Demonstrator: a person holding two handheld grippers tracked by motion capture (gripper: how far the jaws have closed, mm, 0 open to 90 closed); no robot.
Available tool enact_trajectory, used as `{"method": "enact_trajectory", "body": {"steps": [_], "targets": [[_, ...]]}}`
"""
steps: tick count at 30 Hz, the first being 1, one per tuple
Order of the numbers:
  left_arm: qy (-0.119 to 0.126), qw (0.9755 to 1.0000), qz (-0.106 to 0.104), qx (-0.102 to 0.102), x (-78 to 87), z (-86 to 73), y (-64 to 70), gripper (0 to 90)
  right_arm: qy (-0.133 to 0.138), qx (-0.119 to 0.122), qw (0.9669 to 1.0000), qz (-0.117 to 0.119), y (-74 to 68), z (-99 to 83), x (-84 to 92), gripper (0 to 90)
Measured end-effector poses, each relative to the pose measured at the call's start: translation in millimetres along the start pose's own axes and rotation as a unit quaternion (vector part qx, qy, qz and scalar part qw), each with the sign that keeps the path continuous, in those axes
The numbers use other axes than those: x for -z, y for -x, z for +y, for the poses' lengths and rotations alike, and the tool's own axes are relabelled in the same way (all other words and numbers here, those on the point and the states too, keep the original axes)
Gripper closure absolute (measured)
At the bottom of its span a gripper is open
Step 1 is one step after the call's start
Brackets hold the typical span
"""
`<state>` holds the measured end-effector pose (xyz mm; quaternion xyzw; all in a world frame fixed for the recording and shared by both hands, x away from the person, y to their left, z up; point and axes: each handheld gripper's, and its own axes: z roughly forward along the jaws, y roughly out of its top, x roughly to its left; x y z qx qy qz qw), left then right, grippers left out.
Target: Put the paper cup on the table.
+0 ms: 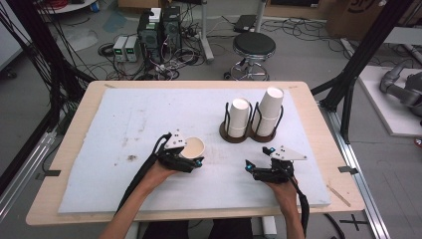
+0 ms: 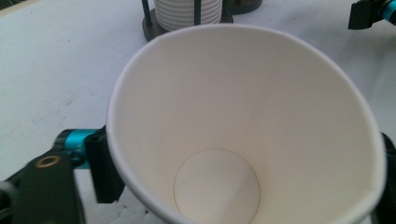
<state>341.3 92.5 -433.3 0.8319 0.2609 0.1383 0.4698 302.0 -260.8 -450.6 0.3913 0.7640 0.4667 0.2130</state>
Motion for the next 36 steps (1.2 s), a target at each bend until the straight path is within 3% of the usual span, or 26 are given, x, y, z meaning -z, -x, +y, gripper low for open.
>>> {"method": "enact_trajectory", "body": {"steps": [3, 18, 25, 28, 36], "targets": [[-0.007, 1.0000, -0.007, -0.001, -1.3, -2.8, -0.5, 10.6, -0.001, -0.001, 1.0000, 0.001, -0.1, 0.0, 0.1, 16.2], [-0.019, 0.9997, -0.002, 0.013, -3.3, -18.1, -2.8, 11.1, 0.002, 0.001, 1.0000, 0.000, -0.1, 0.0, 0.2, 16.2], [-0.014, 0.9999, 0.000, 0.008, -0.6, -20.8, -1.7, 12.0, 0.002, 0.002, 1.0000, 0.000, -0.7, -0.2, 0.1, 16.3], [-0.015, 0.9999, 0.000, -0.005, 3.0, -22.7, -1.0, 12.0, 0.001, 0.002, 1.0000, 0.001, -0.6, -0.1, -0.2, 16.2], [-0.011, 0.9999, -0.004, -0.003, 15.2, -29.6, -4.2, 12.1, 0.001, -0.003, 1.0000, 0.006, 0.6, -0.3, 0.1, 16.2]]}}
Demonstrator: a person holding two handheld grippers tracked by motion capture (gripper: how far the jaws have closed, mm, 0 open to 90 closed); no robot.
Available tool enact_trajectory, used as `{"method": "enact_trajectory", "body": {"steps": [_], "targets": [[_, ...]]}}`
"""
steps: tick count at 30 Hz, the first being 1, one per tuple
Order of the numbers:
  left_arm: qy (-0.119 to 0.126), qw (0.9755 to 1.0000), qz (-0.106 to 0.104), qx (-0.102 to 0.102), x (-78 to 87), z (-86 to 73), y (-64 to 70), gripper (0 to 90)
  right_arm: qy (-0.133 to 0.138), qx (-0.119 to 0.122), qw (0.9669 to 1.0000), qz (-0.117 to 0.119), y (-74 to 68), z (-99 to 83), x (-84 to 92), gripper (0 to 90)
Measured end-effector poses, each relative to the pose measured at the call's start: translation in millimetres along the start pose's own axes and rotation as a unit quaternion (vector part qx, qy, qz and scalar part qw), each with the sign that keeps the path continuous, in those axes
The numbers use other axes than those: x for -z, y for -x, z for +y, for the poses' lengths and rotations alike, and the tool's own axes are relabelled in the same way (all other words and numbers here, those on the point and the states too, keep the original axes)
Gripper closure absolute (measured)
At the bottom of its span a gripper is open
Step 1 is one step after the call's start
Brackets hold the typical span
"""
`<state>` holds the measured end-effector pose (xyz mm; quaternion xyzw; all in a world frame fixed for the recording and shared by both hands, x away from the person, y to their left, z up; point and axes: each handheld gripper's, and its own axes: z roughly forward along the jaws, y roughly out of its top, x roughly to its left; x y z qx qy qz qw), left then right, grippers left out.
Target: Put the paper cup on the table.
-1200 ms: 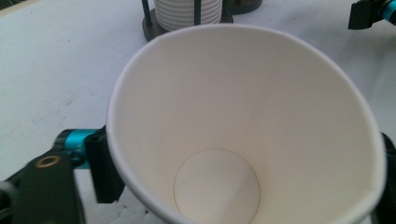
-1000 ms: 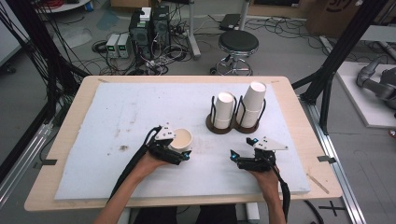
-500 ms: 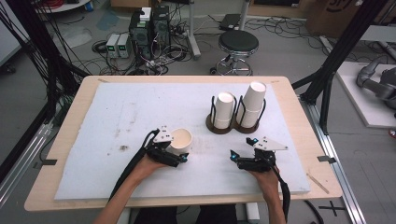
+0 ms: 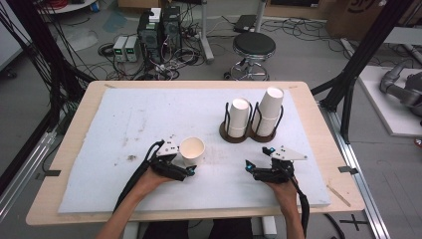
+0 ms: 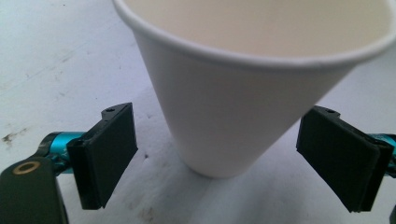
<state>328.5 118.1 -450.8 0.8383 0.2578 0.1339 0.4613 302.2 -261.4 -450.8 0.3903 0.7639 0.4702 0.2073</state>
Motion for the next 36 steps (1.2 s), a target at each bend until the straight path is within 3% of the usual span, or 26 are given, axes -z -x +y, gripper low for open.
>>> {"method": "enact_trajectory", "body": {"steps": [14, 27, 36], "targets": [[0.032, 0.9991, 0.007, 0.026, 45.7, -26.0, -16.6, 12.4, -0.004, 0.000, 1.0000, 0.001, 0.3, 0.2, -0.8, 16.2], [0.052, 0.9983, 0.021, 0.017, 88.1, -38.7, -27.7, 12.5, -0.006, -0.002, 1.0000, 0.000, -0.5, 0.3, -1.0, 16.2], [0.069, 0.9963, 0.046, 0.023, 109.9, -51.8, -32.9, 13.4, -0.008, 0.000, 1.0000, 0.000, 0.2, 0.5, -1.7, 16.2]]}}
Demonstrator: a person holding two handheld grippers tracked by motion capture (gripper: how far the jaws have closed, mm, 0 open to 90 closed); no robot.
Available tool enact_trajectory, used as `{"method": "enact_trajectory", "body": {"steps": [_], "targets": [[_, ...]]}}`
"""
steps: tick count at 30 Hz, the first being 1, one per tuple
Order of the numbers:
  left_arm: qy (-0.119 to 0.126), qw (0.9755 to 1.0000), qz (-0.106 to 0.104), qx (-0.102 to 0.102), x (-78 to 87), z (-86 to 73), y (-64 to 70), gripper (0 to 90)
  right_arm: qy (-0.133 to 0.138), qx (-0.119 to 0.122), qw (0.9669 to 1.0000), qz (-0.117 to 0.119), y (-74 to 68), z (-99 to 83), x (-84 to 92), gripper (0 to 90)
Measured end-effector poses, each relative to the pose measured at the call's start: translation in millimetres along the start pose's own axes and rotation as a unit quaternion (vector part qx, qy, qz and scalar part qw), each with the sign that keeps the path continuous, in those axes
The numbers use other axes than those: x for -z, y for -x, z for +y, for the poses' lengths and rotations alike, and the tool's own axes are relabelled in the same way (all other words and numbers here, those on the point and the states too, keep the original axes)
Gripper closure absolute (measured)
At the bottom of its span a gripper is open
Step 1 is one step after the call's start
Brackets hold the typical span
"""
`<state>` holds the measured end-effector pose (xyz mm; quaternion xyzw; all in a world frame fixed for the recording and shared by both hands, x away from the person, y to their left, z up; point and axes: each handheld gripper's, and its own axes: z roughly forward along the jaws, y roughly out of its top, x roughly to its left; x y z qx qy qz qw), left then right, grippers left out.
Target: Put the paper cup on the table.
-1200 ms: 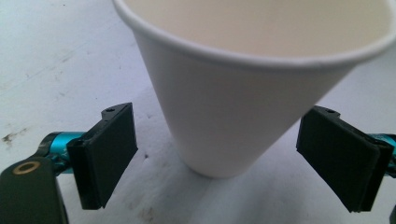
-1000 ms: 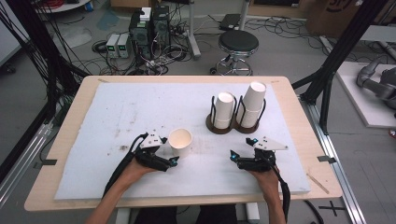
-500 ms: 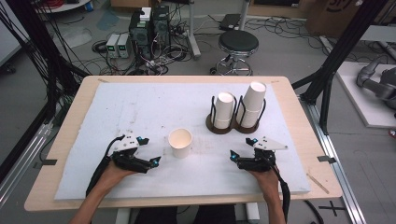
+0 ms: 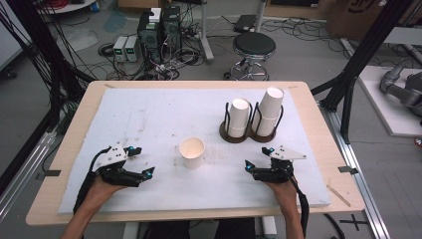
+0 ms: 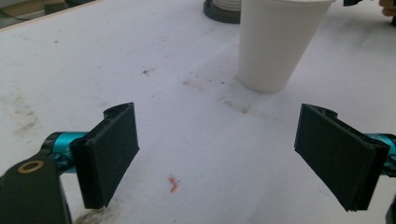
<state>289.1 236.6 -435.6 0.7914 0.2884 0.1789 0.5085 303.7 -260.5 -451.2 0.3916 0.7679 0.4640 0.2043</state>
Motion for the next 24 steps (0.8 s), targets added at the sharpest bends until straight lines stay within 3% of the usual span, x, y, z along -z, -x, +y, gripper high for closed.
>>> {"method": "enact_trajectory", "body": {"steps": [14, 21, 24], "targets": [[0.030, 0.9984, 0.043, 0.020, 16.9, -16.5, -13.3, 13.4, 0.002, -0.001, 1.0000, 0.004, 0.6, 0.0, 0.2, 16.2], [0.035, 0.9980, 0.045, 0.028, 17.4, -22.5, -16.3, 13.4, 0.009, 0.003, 0.9999, 0.004, 0.5, -0.7, 1.4, 16.2], [0.043, 0.9979, 0.035, 0.034, 18.4, -25.6, -17.4, 13.4, 0.011, -0.001, 0.9999, 0.006, -0.3, -1.2, 2.4, 16.2]]}}
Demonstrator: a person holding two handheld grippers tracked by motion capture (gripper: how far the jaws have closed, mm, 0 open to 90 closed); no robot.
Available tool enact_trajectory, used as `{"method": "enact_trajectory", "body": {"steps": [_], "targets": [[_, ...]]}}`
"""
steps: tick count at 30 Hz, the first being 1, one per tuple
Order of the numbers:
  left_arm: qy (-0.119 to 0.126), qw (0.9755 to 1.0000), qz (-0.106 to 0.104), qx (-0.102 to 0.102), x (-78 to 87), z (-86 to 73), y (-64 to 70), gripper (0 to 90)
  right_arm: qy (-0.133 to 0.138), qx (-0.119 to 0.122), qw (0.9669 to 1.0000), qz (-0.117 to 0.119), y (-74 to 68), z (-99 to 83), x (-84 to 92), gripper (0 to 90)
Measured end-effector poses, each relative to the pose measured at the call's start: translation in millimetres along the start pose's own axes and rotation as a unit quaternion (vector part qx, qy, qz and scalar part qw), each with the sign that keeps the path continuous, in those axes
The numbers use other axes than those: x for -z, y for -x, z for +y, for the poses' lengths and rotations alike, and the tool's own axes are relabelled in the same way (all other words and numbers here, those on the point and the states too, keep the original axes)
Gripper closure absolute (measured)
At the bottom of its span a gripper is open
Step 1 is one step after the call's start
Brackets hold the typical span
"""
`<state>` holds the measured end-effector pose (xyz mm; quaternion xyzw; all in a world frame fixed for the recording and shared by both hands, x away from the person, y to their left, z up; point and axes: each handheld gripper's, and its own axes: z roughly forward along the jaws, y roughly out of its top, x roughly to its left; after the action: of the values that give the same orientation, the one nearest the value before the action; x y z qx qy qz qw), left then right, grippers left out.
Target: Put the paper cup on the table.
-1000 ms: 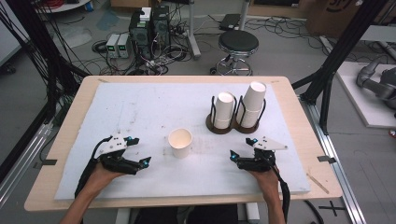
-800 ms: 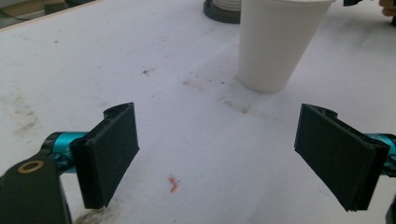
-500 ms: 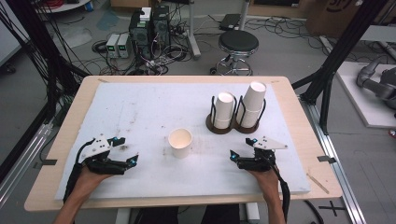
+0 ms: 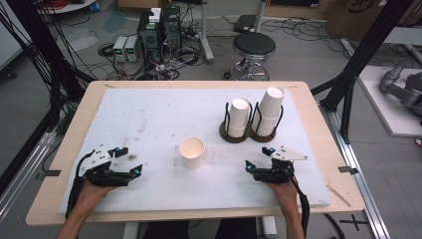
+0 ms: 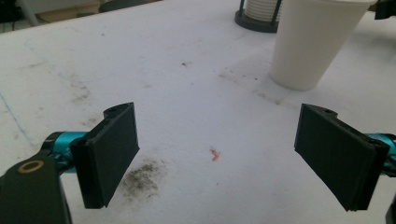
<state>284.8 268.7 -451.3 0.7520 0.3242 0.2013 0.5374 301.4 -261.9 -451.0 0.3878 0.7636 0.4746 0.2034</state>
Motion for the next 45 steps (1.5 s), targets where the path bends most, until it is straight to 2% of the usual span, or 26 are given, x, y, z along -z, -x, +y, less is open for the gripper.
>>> {"method": "enact_trajectory", "body": {"steps": [2, 9, 15, 27, 31, 36, 45], "targets": [[0.007, 1.0000, 0.000, 0.005, 1.6, -0.8, -1.2, 13.4, 0.005, 0.005, 1.0000, 0.000, 0.9, -0.2, 0.3, 16.2], [0.018, 0.9997, 0.002, 0.019, 3.3, -2.1, -2.7, 13.4, 0.012, 0.000, 0.9999, 0.008, 1.6, -1.0, 1.7, 16.2], [0.039, 0.9990, 0.004, 0.020, 7.2, -4.1, -2.9, 13.4, 0.019, 0.003, 0.9998, 0.006, 0.0, -2.0, 3.8, 16.2], [0.046, 0.9988, -0.003, 0.018, 8.5, -4.8, -3.1, 13.5, 0.022, 0.002, 0.9996, 0.015, 2.0, -2.2, 3.6, 16.2], [0.047, 0.9987, -0.001, 0.020, 8.5, -5.0, -2.9, 13.4, 0.023, 0.001, 0.9996, 0.015, 1.4, -2.3, 4.1, 16.2], [0.049, 0.9986, -0.011, 0.017, 9.3, -5.3, -3.4, 13.4, 0.026, 0.003, 0.9995, 0.015, 1.0, -2.8, 5.0, 16.2], [0.049, 0.9985, -0.011, 0.020, 9.1, -5.2, -3.9, 13.4, 0.030, 0.012, 0.9994, 0.012, 0.7, -3.0, 4.9, 16.2]]}}
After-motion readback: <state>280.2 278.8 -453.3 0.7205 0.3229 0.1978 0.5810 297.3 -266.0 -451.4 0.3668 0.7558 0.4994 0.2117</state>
